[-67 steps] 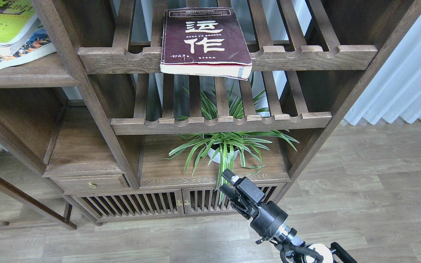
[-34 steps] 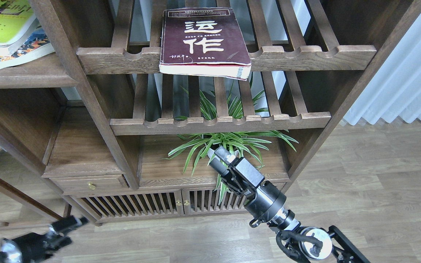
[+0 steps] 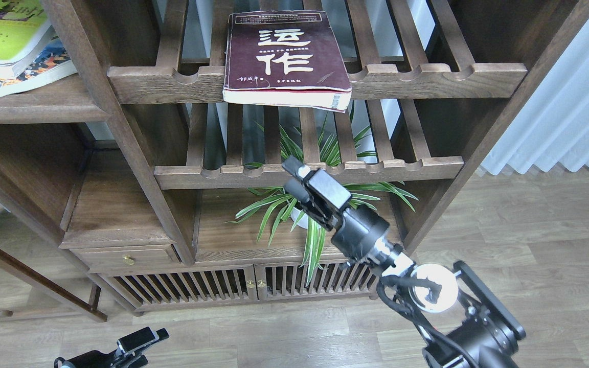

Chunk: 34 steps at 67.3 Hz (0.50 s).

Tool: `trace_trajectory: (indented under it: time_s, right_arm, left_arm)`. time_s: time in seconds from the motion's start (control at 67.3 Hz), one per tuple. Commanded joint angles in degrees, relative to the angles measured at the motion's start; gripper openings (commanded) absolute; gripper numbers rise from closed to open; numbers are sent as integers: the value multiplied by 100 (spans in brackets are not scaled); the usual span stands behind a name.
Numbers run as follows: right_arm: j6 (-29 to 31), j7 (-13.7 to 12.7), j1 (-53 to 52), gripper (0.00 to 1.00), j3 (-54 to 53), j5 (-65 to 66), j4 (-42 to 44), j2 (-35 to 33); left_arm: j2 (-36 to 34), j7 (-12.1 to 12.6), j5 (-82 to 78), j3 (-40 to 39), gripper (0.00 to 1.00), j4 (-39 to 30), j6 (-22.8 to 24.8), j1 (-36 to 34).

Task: Organize books on shelf
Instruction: 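Reach the right gripper up to the maroon book on the top shelf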

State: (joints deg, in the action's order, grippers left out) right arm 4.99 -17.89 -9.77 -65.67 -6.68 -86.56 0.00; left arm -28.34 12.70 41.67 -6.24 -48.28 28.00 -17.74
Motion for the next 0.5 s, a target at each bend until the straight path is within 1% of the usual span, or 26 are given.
trace_trajectory:
  time_s: [0.0, 0.163, 0.312, 0.49]
  right_arm:
    - [-252, 5, -191, 97, -16, 9, -229, 0]
    - [-385, 137, -332, 97, -25, 70, -415, 0]
    - [-596, 146, -491, 97, -25, 123, -459, 0]
    - [-912, 260, -807, 97, -34, 141, -450, 0]
  left_arm:
    - [-5, 13, -1, 0, 99, 125, 0, 60]
    - [39, 13, -18, 9, 99, 276, 0, 78]
    - [48, 4, -27, 1, 99, 276, 0, 78]
    - [48, 4, -27, 0, 99, 293, 0, 78]
